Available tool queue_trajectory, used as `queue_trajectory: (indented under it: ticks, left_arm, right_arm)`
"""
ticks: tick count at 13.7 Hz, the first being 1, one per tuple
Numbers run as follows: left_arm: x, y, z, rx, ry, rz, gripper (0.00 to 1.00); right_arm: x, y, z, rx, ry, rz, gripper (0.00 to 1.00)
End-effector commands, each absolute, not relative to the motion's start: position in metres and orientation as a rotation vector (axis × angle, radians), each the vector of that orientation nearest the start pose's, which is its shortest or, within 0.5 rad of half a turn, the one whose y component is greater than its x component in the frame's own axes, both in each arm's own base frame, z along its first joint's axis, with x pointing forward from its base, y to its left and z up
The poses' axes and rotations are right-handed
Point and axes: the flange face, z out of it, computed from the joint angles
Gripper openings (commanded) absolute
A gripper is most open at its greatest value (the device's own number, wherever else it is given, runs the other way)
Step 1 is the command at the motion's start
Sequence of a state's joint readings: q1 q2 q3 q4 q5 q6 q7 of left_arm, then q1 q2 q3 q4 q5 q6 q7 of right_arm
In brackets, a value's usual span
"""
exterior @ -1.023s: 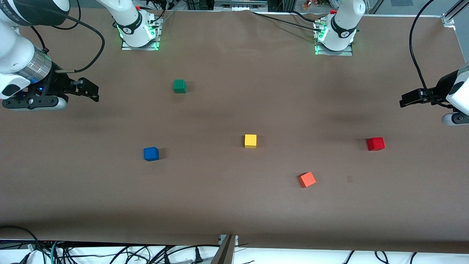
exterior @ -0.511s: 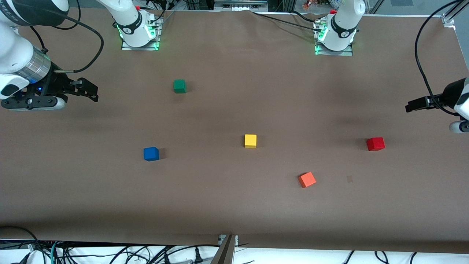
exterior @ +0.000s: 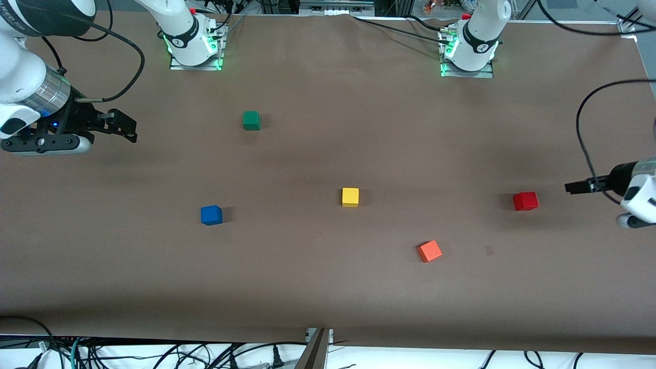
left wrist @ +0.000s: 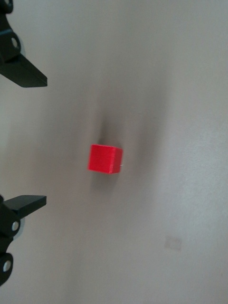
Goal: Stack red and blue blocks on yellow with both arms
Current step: 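Move the left gripper down over the red cube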
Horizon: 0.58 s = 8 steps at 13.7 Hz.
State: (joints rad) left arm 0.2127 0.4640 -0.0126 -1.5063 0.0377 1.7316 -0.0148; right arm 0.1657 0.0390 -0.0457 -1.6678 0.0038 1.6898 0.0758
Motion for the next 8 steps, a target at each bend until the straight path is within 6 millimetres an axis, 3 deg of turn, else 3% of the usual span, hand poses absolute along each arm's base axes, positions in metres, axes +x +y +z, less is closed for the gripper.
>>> queue_trajectory:
  ticks: [1,3,8]
  left_arm:
    - [0.628,0.149,0.319,-3.106,-0.217,0.308,1.0]
    - [0.611,0.143,0.286,-3.113,-0.209,0.273,1.0]
    - [0.585,0.13,0.231,-3.125,-0.112,0.16,1.0]
  right_arm:
    - [0.562,0.066,0.571,-3.15,-0.079,0.018,1.0]
    - [0.562,0.066,0.571,-3.15,-0.079,0.02,1.0]
    - [0.562,0.066,0.571,-3.15,-0.079,0.02,1.0]
